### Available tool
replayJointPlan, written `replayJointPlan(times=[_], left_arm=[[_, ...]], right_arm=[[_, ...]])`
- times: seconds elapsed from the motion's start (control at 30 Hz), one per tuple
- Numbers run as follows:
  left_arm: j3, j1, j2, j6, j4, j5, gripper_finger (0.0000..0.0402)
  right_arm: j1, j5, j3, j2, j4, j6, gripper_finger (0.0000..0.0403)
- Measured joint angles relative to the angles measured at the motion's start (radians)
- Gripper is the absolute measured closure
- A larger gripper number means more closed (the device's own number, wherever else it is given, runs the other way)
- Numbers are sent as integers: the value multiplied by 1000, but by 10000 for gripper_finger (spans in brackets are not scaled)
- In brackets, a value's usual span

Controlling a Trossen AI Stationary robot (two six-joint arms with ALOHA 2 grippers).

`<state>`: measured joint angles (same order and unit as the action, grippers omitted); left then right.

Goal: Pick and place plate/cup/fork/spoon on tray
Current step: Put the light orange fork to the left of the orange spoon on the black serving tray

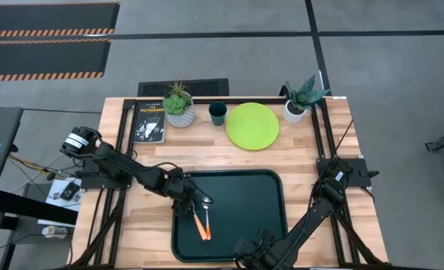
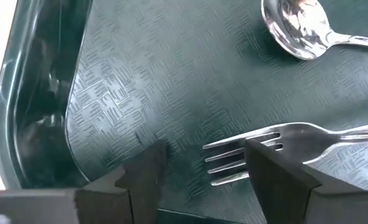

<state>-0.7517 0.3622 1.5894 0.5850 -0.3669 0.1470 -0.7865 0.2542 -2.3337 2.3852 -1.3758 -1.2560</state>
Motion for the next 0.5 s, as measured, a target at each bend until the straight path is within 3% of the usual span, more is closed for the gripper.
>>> replayJointPlan(times=[0.2, 0.5], left_arm=[[0, 0, -1, 0, -8, -17, 240], [0, -17, -8, 2, -36, -37, 387]], right_arm=[[0, 6, 0, 0, 0, 0, 330], [0, 9, 0, 0, 0, 0, 331]])
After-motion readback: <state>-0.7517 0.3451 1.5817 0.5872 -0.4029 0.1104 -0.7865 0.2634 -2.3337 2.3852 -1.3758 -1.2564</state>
